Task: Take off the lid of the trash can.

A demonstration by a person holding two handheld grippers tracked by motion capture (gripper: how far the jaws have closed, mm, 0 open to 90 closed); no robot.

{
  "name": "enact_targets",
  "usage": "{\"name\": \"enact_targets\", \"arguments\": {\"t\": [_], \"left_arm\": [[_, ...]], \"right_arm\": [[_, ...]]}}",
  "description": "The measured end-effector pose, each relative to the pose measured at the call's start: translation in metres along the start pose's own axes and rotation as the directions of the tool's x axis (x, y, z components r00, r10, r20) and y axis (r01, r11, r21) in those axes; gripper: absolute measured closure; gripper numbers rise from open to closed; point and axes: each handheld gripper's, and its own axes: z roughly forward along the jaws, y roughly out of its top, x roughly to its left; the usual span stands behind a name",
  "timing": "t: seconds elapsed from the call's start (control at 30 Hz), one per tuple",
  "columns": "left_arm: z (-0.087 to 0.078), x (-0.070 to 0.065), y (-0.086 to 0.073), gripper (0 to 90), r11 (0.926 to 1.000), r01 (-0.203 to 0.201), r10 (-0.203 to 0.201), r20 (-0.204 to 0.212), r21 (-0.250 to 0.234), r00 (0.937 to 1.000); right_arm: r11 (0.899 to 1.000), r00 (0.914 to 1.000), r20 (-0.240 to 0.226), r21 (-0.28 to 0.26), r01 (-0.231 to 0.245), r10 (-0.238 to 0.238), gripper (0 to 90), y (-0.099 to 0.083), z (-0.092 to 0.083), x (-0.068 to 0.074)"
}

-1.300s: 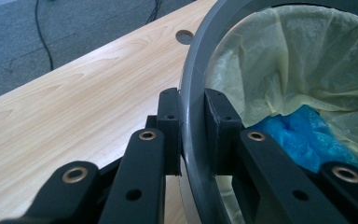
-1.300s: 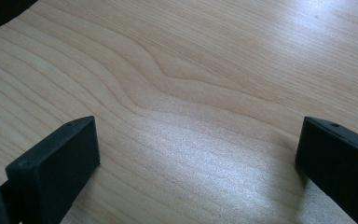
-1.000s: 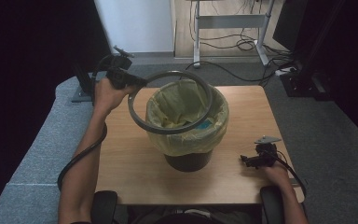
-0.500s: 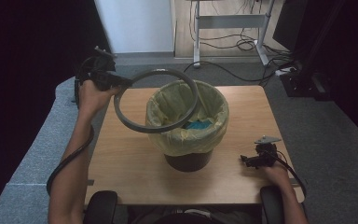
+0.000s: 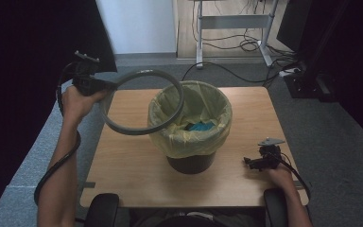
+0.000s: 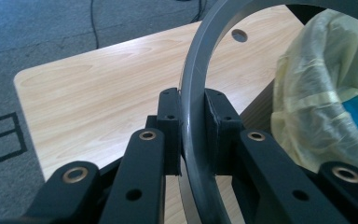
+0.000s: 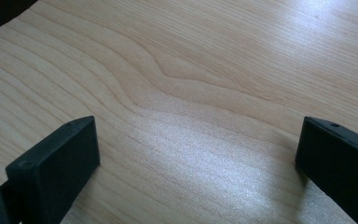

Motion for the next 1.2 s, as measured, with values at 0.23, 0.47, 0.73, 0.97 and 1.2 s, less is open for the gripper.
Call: {"name": "enact_targets", "arguments": {"t": [0.23, 0.47, 0.73, 0.97, 1.2], "left_arm": [[-0.010, 0.015, -0.012, 77.6, 0.9995, 0.030, -0.030, -0.023, -0.009, 0.9993], [-0.019, 0.031, -0.026, 77.6, 0.9977, 0.065, -0.066, -0.043, -0.020, 0.9969], [-0.028, 0.050, -0.043, 77.6, 0.9942, 0.103, -0.105, -0.061, -0.032, 0.9926], [-0.033, 0.067, -0.061, 77.6, 0.9893, 0.139, -0.142, -0.074, -0.043, 0.9871], [-0.035, 0.080, -0.076, 77.7, 0.9837, 0.170, -0.175, -0.089, -0.057, 0.9806]], "right_arm": [[1.000, 1.0000, 0.000, 0.000, 0.000, 0.000, 0.0, 0.000, 0.000, 0.000], [1.000, 1.0000, 0.000, 0.000, 0.000, 0.000, 0.0, 0.000, 0.000, 0.000], [1.000, 1.0000, 0.000, 0.000, 0.000, 0.000, 0.0, 0.000, 0.000, 0.000], [1.000, 1.0000, 0.000, 0.000, 0.000, 0.000, 0.0, 0.000, 0.000, 0.000], [1.000, 1.0000, 0.000, 0.000, 0.000, 0.000, 0.0, 0.000, 0.000, 0.000]]}}
